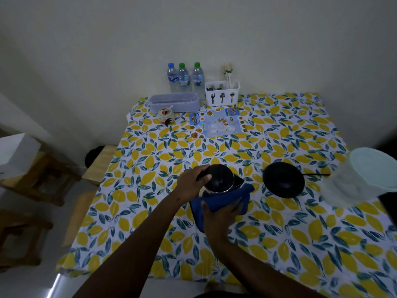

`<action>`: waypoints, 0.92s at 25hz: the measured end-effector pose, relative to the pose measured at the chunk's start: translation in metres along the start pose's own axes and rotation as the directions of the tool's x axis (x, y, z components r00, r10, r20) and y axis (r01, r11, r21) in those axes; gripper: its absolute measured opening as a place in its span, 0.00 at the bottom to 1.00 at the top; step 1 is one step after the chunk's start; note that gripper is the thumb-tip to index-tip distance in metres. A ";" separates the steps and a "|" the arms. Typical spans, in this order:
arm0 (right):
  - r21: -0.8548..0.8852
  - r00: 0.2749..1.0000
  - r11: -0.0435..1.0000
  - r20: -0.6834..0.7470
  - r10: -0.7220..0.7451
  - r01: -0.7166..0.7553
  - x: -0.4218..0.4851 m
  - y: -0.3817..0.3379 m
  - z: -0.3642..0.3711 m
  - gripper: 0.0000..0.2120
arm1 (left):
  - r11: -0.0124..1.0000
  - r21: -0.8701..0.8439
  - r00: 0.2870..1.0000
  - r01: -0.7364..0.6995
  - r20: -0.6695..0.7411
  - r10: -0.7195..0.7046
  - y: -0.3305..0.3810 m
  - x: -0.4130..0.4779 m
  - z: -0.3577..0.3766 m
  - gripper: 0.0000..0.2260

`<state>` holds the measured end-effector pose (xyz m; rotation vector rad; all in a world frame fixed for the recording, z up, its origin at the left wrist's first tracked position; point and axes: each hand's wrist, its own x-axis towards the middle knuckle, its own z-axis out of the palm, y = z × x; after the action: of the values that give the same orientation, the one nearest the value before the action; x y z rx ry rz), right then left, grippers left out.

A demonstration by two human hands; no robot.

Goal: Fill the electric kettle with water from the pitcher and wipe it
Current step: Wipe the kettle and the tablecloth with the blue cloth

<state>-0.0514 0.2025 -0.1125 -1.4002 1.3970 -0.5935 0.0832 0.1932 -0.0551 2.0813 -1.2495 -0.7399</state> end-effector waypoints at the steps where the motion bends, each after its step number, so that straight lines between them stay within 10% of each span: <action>1: -0.009 0.999 1.000 -0.038 0.006 -0.007 -0.001 0.001 0.004 0.55 | 1.000 0.004 1.000 -0.003 0.007 0.003 -0.003 0.001 0.000 0.28; 9: 0.199 0.991 0.972 -0.025 0.130 -0.122 -0.004 0.035 0.004 0.54 | 0.988 0.106 0.992 -0.111 -0.045 0.116 -0.010 0.000 0.003 0.24; 16: 0.271 0.996 0.962 0.086 -0.012 -0.012 0.018 0.061 -0.034 0.20 | 0.983 -0.180 0.990 -0.043 -0.138 0.018 -0.037 -0.019 -0.001 0.21; 23: 0.249 0.973 0.951 0.184 0.140 -0.184 0.031 0.039 -0.089 0.24 | 0.914 -0.403 0.975 -0.034 -0.216 -0.059 -0.028 -0.016 0.007 0.13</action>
<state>-0.1402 0.1540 -0.1250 -1.0837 1.2371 -0.5234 0.0876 0.2169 -0.0778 1.7731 -0.8724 -0.6804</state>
